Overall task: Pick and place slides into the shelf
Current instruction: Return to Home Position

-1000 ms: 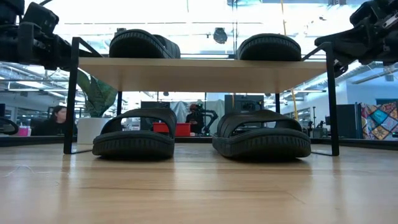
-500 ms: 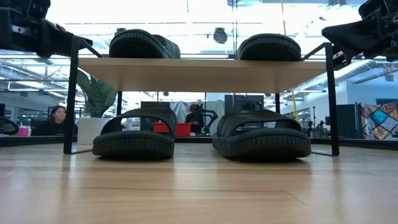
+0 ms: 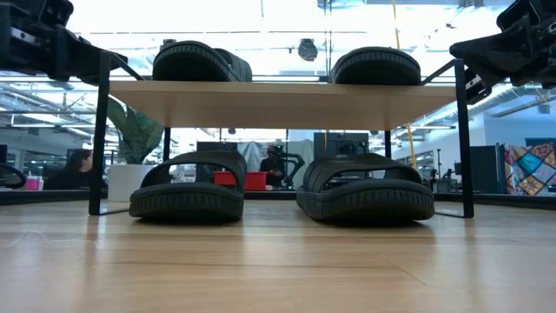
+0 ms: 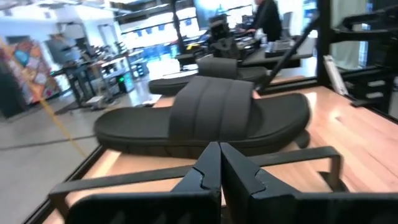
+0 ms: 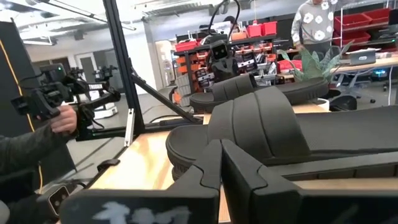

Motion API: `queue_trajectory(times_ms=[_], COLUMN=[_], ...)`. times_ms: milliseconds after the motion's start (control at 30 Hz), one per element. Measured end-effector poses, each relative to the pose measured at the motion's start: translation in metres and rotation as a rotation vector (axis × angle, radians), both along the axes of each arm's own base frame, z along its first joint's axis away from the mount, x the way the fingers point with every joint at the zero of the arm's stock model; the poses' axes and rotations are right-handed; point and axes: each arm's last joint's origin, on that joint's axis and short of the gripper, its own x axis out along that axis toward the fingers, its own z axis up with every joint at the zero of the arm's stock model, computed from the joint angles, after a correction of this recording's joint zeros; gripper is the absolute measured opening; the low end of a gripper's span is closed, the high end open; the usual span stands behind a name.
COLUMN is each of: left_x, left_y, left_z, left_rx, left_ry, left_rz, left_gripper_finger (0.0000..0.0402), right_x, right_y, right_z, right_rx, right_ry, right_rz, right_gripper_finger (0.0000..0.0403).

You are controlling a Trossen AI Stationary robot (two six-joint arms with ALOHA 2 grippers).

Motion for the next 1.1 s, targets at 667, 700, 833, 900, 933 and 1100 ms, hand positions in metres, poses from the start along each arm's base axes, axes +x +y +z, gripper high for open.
queue_trajectory(times_ms=[667,700,833,900,933,1100], left_x=[0.0001,0.0001,0.0001,0.0001,0.0001,0.0001], left_y=[0.0011,0.0011,0.0011,0.0011,0.0011,0.0011], left_z=[-0.0012,-0.0011,-0.0011,-0.0011,-0.0011,-0.0011], left_rx=[-0.028,-0.028,-0.027,-0.027,-0.027,-0.027], left_ry=[0.01,0.01,0.009,0.009,0.009,0.009], left_rz=[0.039,0.039,0.04,0.04,0.04,0.04], left_gripper_finger=[0.0004,0.0002,0.0006,0.0013,0.0016,0.0025], right_x=[0.0,0.0,0.0,0.0,0.0,0.0], right_y=[0.0,0.0,0.0,0.0,0.0,0.0], right_z=[0.0,0.0,0.0,0.0,0.0,0.0], right_rx=[0.001,0.001,0.001,0.001,0.001,0.001], right_ry=[0.0,0.0,0.0,0.0,0.0,0.0], right_rz=[-0.001,-0.001,-0.001,-0.001,-0.001,-0.001], right_gripper_finger=[0.0,0.0,0.0,0.0,0.0,0.0])
